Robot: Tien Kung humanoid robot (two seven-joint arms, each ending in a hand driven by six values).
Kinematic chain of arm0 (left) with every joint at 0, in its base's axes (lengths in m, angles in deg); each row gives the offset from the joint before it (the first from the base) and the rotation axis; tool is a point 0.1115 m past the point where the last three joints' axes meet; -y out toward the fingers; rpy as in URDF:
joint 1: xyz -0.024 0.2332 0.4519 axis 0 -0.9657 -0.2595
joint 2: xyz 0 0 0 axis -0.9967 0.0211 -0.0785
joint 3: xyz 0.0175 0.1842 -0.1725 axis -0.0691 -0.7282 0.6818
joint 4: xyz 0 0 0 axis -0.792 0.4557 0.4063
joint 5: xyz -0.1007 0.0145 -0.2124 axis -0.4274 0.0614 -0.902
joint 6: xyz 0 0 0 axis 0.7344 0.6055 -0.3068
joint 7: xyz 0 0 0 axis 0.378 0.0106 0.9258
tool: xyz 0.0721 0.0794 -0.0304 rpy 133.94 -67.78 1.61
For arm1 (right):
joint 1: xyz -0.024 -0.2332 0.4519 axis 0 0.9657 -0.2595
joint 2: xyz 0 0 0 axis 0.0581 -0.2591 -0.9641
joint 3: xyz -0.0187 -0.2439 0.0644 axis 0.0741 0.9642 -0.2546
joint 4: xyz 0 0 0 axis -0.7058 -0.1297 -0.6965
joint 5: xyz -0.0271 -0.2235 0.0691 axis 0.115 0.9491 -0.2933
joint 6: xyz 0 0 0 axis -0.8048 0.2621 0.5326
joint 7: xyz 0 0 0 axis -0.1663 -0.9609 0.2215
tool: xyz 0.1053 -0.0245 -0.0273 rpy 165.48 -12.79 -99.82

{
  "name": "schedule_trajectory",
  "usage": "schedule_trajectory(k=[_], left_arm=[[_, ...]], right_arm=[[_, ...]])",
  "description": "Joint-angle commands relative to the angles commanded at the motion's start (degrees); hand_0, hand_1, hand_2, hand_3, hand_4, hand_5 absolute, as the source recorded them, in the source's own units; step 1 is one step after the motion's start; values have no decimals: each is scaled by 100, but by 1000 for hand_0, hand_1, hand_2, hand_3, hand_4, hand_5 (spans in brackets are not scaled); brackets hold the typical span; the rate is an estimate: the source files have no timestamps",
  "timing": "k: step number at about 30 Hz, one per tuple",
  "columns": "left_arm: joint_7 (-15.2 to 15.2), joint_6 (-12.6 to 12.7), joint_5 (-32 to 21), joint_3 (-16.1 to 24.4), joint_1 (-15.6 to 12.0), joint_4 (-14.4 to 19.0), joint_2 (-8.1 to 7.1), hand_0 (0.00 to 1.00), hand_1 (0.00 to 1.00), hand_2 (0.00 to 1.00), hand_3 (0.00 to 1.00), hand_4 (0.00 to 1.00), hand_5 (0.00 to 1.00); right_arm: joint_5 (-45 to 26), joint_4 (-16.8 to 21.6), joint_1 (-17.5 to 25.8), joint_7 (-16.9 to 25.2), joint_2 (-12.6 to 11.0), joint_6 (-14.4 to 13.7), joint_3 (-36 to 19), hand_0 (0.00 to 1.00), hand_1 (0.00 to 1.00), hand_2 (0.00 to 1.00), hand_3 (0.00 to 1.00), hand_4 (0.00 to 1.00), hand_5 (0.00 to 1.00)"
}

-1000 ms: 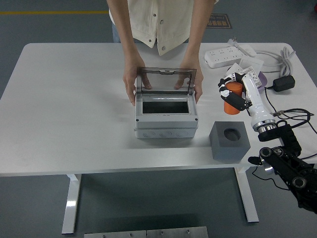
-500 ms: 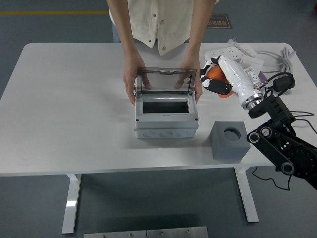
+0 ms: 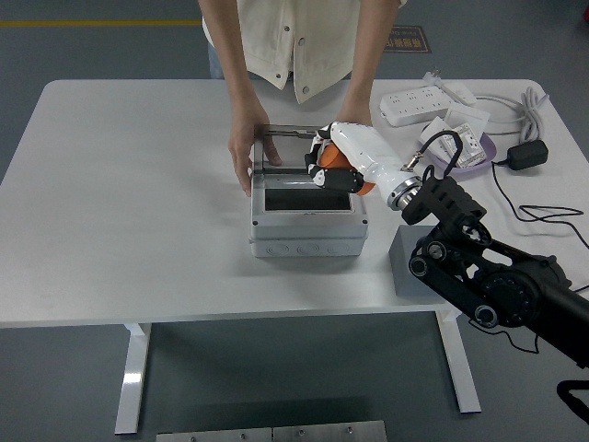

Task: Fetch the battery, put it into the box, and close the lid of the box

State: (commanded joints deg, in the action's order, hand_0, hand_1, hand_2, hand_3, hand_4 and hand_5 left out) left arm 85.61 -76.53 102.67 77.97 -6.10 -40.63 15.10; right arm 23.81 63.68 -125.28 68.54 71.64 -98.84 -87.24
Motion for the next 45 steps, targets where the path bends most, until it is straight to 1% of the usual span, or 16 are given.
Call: schedule_trajectory(k=[4,5,14,19,25,34,35,40,41,45], left_arm=[[9,0,0,-1,5,0,-9,648,720,628,595,590,327],[10,-1,0,-4,7,0,-10,648,721,628,595,590,327],[36,-12,70,38,20,0,-29,646,721,628,595,591,327],[67,-15,175,127,21,0,-45,646,721,627,595,590,326],[71,-19,145,71,42,0,-46,647,721,628,595,590,326],[95,-24,176,65,64,0,-44,647,721,628,595,590,326],[94,-23,168,56,67,0,-47,647,721,625,589,588,334],[80,-19,87,-33,88,0,-60,647,721,625,589,588,334],[75,-19,58,-64,94,0,-61,646,722,624,586,586,337],[53,-18,-73,-196,116,0,-62,646,722,624,586,586,337]], right_arm=[[-24,-242,-250,-17,145,51,251,65,217,271,284,2,2],[-30,-310,-316,-16,175,65,318,53,209,271,285,2,2],[-124,-877,-862,-12,366,173,933,52,206,266,284,2,2],[-163,-1152,-1058,3,482,177,1187,55,209,266,284,2,2],[-230,-1509,-1182,60,621,226,1408,55,210,266,284,2,2],[-281,-1634,-1191,176,651,311,1421,64,224,273,291,2,2],[-287,-1635,-1190,187,652,313,1414,124,260,261,278,2,2],[-286,-1636,-1187,187,671,348,1391,124,260,261,278,2,2],[-278,-1639,-1185,184,678,358,1390,208,295,337,378,29,96],[-256,-1660,-1168,165,697,422,1386,208,295,337,378,29,96]])
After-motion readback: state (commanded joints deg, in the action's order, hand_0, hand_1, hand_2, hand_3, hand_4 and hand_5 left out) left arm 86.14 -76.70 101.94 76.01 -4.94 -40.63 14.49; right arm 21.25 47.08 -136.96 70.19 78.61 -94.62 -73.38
